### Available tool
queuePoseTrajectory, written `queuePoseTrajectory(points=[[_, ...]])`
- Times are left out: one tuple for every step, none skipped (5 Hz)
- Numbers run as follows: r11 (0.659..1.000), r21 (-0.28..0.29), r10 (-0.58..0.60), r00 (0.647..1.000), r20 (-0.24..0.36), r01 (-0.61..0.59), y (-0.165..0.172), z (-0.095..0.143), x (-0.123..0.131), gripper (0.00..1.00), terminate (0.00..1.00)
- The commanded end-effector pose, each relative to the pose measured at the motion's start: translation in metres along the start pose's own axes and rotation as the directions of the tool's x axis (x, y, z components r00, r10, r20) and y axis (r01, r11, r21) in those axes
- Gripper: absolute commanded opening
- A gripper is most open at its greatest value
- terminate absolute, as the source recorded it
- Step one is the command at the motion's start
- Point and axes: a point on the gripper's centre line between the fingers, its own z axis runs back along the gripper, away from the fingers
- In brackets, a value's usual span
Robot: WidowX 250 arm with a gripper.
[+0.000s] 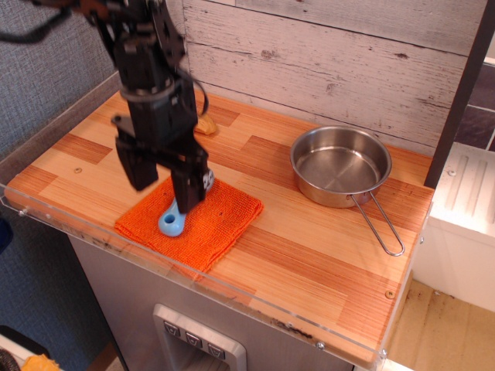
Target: Put the blue spoon on the orange rag.
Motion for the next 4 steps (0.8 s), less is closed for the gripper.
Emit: queuePoseTrajectory(points=[[0.994,0.081,0.065,0.995,0.074,-0.071,0.0074,0.0393,0.0169,1.00,0.00],[0.993,0.066,0.098,0.994,0.045,-0.101,0.0110,0.0409,0.0146,1.00,0.00],[0.993,0.066,0.098,0.994,0.045,-0.101,0.0110,0.0409,0.0146,1.00,0.00],[0.993,0.066,0.098,0.994,0.045,-0.101,0.0110,0.0409,0.0146,1.00,1.00]])
